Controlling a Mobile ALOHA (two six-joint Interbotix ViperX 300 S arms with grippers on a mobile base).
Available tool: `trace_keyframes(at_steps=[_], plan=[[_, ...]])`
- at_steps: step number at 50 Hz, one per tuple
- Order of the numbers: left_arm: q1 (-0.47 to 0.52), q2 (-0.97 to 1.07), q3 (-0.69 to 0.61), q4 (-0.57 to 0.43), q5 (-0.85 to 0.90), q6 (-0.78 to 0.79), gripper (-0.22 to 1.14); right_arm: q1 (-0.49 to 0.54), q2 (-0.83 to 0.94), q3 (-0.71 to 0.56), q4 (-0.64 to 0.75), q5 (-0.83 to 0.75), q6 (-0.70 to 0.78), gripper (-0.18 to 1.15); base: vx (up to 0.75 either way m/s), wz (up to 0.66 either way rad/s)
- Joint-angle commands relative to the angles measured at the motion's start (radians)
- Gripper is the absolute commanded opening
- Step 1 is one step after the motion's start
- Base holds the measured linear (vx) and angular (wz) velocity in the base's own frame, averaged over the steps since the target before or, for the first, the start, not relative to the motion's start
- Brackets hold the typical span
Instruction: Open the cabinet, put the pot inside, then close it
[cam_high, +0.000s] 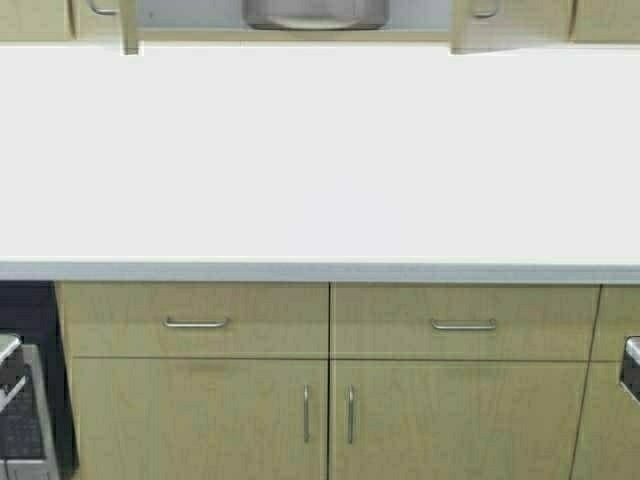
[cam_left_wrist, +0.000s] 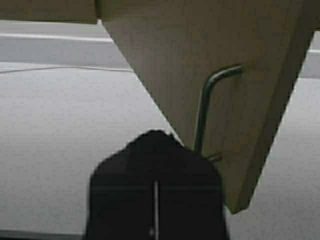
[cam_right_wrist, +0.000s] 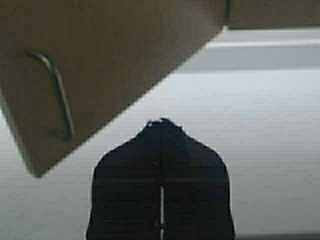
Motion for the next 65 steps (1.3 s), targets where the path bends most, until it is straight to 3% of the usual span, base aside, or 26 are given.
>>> trace_keyframes(at_steps=[1, 18, 35, 56, 65], plan=[[-0.031, -0.02, -0.035, 0.003, 0.012, -0.008, 0.04, 0.008, -0.084, 0.032, 0.002, 0.028, -0.012, 0.08, 0.17, 0.02], [-0.044, 0.029, -0.103, 0.005, 0.014, -0.006, 0.04, 0.026, -0.135, 0.021, 0.002, 0.074, -0.014, 0.07, 0.19, 0.08], [-0.21, 0.261, -0.344, 0.005, 0.021, -0.008, 0.03, 0.092, -0.025, -0.058, 0.003, 0.078, -0.011, 0.07, 0.14, 0.04], [-0.233, 0.017, -0.032, 0.008, -0.028, -0.009, 0.03, 0.155, 0.038, -0.133, -0.002, 0.101, -0.012, 0.08, 0.14, -0.04], [-0.235, -0.054, 0.032, 0.011, -0.028, -0.008, 0.04, 0.196, 0.167, -0.262, -0.002, 0.078, -0.015, 0.07, 0.16, -0.01]])
